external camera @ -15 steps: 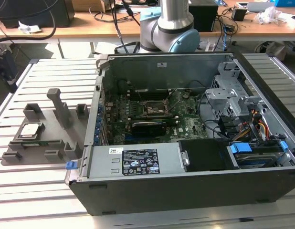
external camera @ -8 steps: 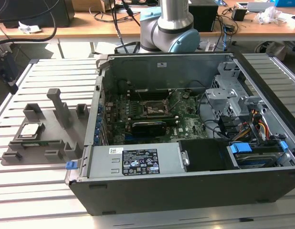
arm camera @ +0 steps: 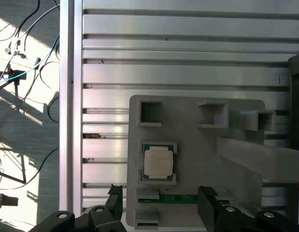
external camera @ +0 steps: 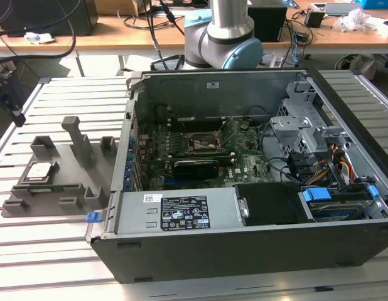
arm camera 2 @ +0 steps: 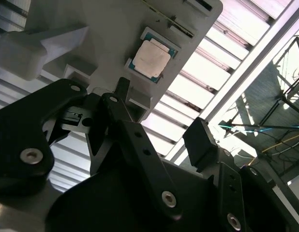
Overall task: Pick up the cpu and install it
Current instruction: 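Pick up the cpu and move it towards the insertion slot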
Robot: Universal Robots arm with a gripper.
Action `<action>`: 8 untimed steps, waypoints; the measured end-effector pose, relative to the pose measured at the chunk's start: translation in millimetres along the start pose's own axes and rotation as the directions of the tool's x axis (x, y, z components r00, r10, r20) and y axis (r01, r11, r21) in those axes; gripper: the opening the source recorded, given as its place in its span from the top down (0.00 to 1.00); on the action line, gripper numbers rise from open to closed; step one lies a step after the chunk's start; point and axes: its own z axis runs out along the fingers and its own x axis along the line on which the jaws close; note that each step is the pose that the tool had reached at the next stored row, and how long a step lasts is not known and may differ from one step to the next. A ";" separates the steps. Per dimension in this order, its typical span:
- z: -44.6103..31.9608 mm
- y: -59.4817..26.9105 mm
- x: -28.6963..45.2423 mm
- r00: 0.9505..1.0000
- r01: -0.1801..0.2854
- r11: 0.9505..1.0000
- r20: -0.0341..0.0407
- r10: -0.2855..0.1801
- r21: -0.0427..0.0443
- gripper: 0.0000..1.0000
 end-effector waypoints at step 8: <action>4.2 0.0 0.1 1.000 0.000 1.000 0.000 0.000 0.000 0.28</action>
